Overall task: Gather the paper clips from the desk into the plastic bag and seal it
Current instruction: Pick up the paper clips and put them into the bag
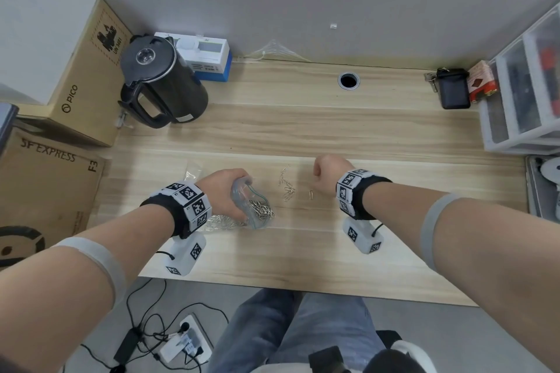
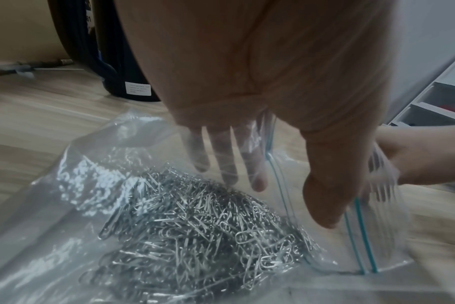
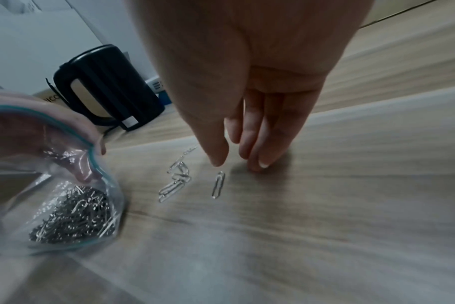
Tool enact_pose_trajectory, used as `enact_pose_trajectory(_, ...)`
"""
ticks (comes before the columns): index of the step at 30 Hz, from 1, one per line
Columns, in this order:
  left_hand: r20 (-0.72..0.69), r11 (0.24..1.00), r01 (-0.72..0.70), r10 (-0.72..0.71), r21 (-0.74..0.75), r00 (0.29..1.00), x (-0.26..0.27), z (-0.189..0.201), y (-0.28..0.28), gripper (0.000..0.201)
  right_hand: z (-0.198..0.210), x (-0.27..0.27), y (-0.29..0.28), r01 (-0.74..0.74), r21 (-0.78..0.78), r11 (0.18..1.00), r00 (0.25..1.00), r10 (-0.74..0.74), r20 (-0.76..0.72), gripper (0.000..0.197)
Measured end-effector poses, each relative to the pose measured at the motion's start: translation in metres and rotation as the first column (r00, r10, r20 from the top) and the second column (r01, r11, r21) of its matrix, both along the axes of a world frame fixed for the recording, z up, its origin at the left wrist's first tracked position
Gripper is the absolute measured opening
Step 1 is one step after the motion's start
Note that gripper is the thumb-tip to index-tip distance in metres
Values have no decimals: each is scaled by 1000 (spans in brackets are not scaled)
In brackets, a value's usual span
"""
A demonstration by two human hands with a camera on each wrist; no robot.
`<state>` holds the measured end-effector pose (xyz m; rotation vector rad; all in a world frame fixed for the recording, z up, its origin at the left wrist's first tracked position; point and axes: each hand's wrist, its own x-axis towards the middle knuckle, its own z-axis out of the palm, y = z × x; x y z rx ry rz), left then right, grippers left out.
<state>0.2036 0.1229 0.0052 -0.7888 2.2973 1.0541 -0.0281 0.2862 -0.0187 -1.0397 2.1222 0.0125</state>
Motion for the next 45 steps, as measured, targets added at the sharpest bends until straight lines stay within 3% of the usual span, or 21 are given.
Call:
enact_pose_trajectory(5,3,1000,1,-1,6,1000,3,-2,0,77,-7,17,7,-13,6,1000,1000,13,-9,17)
enact_pose_trajectory(10,5,1000,-10,10,6,1000,8,-4,-1,78,-11,27,-5,-168,71,983,984,164,66,30)
enact_pose_trajectory(16,-7,1000,-21,21,12,1000,10,-4,-1,76,-18,37,-1,-335,-72,939,941,338,35,32)
enact_pose_trajectory(22,-22,998,-40,41,47,999,16,-8,-3,78,-23,41,-5,-349,-245,905,936,349,-45,23)
enact_pose_trajectory(25,-27,998,-42,43,51,999,16,-8,-3,82,-25,41,-6,-269,-304,914,963,263,-61,42)
enact_pose_trajectory(28,-27,998,-42,43,50,999,16,-9,-4,82,-28,42,-9,-260,-252,932,965,258,-40,58)
enact_pose_trajectory(35,-13,996,-59,60,66,998,15,-12,-7,75,-30,46,-15,-278,-218,935,958,286,6,46)
enact_pose_trajectory(40,-11,997,-51,51,64,999,13,-14,-8,75,-29,49,-18,-336,-192,922,940,341,-2,14)
enact_pose_trajectory(45,-13,998,-38,38,56,999,11,-14,-10,73,-26,51,-19,-365,-185,912,931,359,-68,11)
